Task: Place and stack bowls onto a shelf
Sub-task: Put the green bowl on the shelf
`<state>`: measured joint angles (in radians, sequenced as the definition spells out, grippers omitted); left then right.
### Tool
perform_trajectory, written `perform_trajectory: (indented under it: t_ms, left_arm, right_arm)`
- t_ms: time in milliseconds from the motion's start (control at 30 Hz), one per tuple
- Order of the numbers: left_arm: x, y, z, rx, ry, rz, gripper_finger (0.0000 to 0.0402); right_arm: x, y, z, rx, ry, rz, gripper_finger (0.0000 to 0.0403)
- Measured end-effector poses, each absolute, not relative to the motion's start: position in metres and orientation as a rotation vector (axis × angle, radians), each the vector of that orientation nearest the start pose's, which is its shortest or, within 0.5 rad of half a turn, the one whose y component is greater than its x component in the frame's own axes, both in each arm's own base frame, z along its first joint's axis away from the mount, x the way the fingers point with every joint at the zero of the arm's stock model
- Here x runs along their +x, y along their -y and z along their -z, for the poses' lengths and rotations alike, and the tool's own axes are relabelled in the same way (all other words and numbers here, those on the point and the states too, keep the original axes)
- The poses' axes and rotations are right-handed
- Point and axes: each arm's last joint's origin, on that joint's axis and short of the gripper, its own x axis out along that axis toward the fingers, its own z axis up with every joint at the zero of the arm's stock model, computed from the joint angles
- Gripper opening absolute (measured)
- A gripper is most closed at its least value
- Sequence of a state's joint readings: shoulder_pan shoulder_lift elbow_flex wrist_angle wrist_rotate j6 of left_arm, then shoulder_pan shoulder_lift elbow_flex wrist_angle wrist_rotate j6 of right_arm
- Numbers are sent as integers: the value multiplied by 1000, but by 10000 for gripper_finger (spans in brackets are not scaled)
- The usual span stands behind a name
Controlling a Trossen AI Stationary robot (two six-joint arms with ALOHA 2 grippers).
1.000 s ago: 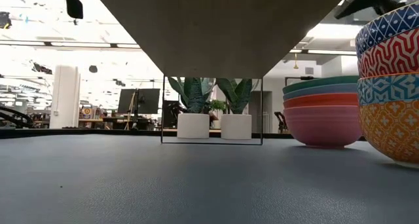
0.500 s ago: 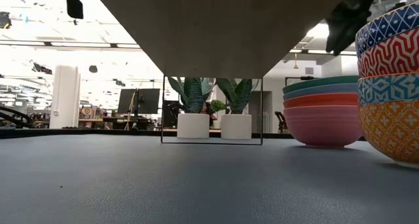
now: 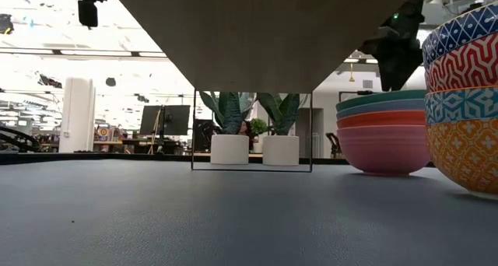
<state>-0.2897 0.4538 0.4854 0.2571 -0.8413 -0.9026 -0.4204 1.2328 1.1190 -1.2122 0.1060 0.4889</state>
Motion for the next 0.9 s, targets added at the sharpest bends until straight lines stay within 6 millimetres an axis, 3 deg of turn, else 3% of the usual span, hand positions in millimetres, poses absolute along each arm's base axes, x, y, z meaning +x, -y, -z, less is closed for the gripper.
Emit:
perform_trajectory:
  t_ms: [300, 500, 900]
  left_arm:
    - [111, 11, -310, -1030, 472, -408, 165]
    - [111, 10, -310, -1031, 480, -431, 165]
    - [111, 10, -309, -1025, 472, -447, 165]
  right_arm:
    - [167, 74, -255, 690, -1165, 762, 196]
    - [162, 71, -255, 711, -1132, 757, 188]
    - [165, 72, -245, 723, -1199, 759, 74]
